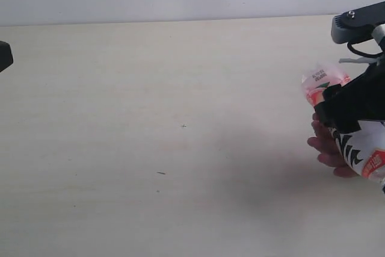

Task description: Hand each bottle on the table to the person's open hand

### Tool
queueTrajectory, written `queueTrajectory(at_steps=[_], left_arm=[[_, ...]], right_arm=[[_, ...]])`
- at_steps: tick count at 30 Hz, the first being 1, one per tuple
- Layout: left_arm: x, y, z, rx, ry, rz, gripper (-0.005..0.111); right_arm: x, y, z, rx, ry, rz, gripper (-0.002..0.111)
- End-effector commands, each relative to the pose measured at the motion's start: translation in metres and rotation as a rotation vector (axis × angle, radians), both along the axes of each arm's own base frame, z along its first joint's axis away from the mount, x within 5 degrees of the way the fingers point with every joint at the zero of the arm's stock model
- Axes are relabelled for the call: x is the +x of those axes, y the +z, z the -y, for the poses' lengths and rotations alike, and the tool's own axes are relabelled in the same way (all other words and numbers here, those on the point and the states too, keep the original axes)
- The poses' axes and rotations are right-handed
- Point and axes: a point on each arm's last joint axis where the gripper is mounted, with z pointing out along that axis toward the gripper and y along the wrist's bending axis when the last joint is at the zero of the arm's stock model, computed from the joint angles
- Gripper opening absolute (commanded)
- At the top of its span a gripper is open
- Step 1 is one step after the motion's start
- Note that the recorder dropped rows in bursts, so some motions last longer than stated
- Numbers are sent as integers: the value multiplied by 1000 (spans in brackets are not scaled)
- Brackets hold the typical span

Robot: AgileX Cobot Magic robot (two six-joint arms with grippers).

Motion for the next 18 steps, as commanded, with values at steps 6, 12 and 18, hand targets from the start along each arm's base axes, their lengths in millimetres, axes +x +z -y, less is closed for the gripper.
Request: queueTrajectory(at_steps=[6,12,18], left_arm=[[-1,0,-1,2,1,7,1],[-1,0,-1,2,1,7,1],[-1,0,-1,2,1,7,1]], right_arm=[[-25,57,13,183,26,249,78],[-67,83,31,327,99,406,73],[-108,89,45,559,128,536,18]])
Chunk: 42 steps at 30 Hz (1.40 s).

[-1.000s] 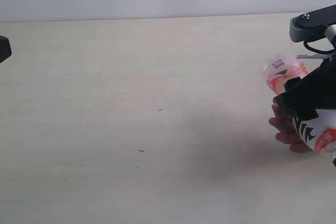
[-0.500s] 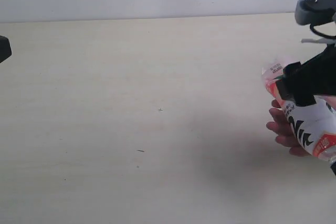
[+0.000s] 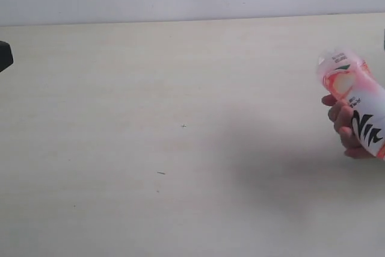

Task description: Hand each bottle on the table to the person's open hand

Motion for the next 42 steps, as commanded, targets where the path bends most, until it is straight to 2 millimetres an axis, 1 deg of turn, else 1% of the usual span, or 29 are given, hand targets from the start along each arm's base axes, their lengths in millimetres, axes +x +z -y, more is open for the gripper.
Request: queueTrajectory(at_steps=[1,2,6,10,12,14,15,25,28,30,31,33,36,42], left_arm=[[-1,0,-1,2,1,7,1],[-1,0,-1,2,1,7,1],[-1,0,-1,2,1,7,1],[-1,0,-1,2,1,7,1],[-1,0,-1,2,1,7,1],[-1,0,-1,2,1,7,1],[-1,0,-1,2,1,7,1],[-1,0,-1,2,1,7,1],[-1,0,-1,2,1,7,1],[-1,0,-1,2,1,7,1],[-1,0,-1,2,1,7,1],[-1,0,-1,2,1,7,1],[-1,0,-1,2,1,7,1],[-1,0,-1,2,1,7,1]], right_arm=[[-27,-2,8,163,45,85,7],[-32,-6,9,185,62,100,0],[-44,-23,12,235,118,169,0],[-51,-36,14,286,122,183,0],[-53,-38,15,309,119,157,0],[-56,-36,13,408,107,100,0],[-56,-36,13,427,106,87,0],[-56,-36,13,430,106,85,0],[-58,-36,11,430,143,81,0],[-58,-35,12,392,158,118,0],[-56,-34,13,333,162,189,0],[-54,-35,15,221,178,263,0],[-52,-49,18,92,183,302,0],[-56,-82,34,12,29,389,0]])
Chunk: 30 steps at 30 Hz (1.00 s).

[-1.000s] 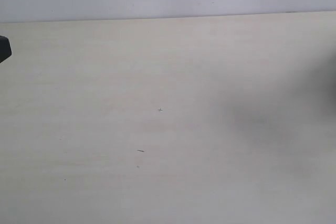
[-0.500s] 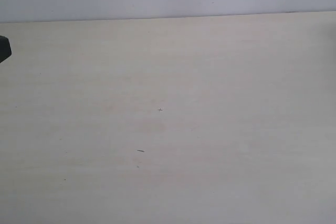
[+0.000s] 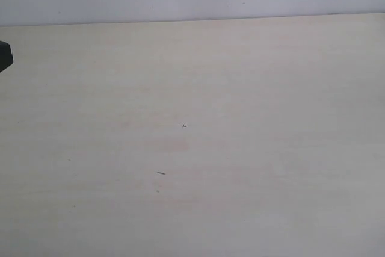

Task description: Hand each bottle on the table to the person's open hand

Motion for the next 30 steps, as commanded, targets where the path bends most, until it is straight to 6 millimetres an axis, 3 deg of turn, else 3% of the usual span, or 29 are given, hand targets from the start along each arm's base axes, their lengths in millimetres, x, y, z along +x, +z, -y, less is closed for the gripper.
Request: queueTrajectory(at_steps=[1,17,30], left_arm=[[-1,0,-1,2,1,7,1],[-1,0,-1,3,1,6,1],[-1,0,-1,3,1,6,1]], right_arm=[[-3,-23,11,-47,-124,85,0],[4,-80,22,-107,-326,22,0],[4,-80,21,-93,-326,20,0]])
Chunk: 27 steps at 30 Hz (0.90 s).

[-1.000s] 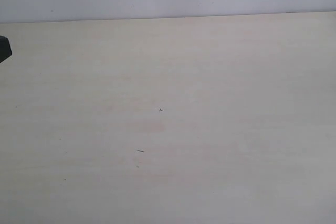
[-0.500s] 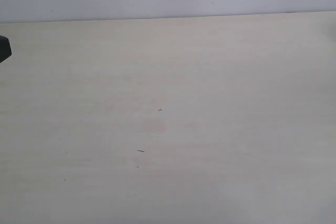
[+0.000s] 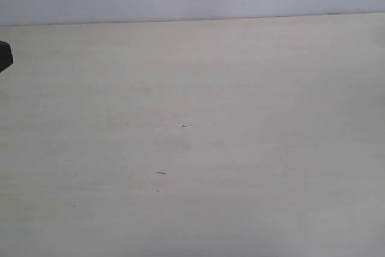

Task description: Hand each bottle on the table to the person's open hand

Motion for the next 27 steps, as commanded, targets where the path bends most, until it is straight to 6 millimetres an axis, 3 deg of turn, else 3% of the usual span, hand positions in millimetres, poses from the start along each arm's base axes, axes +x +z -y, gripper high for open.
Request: queueTrajectory(at_steps=[1,27], left_arm=[[-1,0,-1,3,1,6,1],[1,0,-4,2,29,8,1]], right_arm=[[0,0,0,10,-9,18,0],[0,0,0,12,-9,18,0]])
